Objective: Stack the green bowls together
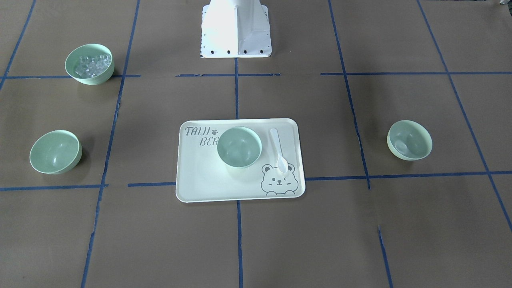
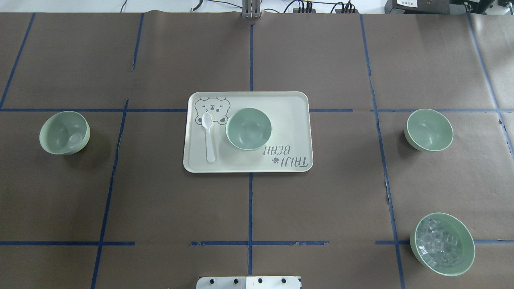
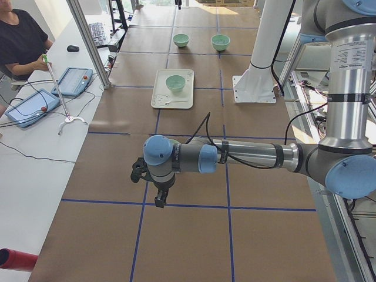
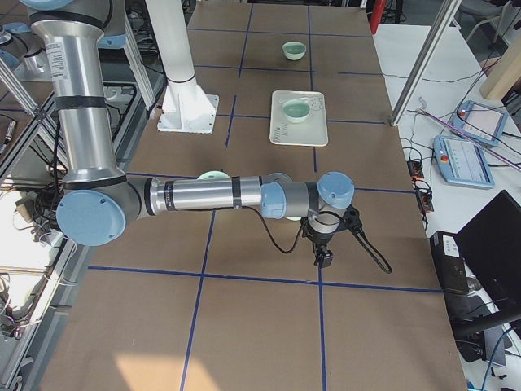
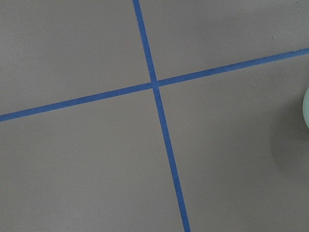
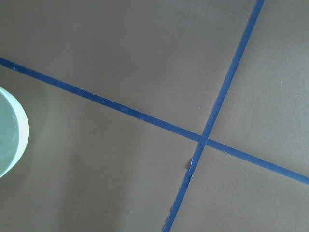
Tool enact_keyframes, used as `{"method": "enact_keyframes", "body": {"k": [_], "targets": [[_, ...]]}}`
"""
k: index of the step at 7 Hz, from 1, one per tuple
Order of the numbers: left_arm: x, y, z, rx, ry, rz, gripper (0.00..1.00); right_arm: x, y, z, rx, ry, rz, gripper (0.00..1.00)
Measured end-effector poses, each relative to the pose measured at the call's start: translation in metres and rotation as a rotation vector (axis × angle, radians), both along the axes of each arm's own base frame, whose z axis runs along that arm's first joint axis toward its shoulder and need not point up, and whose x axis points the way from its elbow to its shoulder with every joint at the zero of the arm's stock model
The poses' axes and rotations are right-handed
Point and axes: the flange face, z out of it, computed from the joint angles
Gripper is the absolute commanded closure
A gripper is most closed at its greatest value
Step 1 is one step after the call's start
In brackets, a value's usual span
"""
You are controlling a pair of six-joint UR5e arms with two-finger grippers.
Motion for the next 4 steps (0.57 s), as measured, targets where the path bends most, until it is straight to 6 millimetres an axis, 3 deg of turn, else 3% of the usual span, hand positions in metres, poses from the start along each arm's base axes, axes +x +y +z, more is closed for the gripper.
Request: {"method": "enact_keyframes", "body": {"k": [2,4], "targets": [[-0.013,0.013,0.003,0.118,-0.005,0.061,0.00,0.000,0.002,0.002,-0.004,-0.002,0.000,0.00],[-0.017,0.011,0.006,0.152,-0.051,0.093,0.00,-0.001,0.004,0.006,-0.010,-0.007,0.002,0.00]]}}
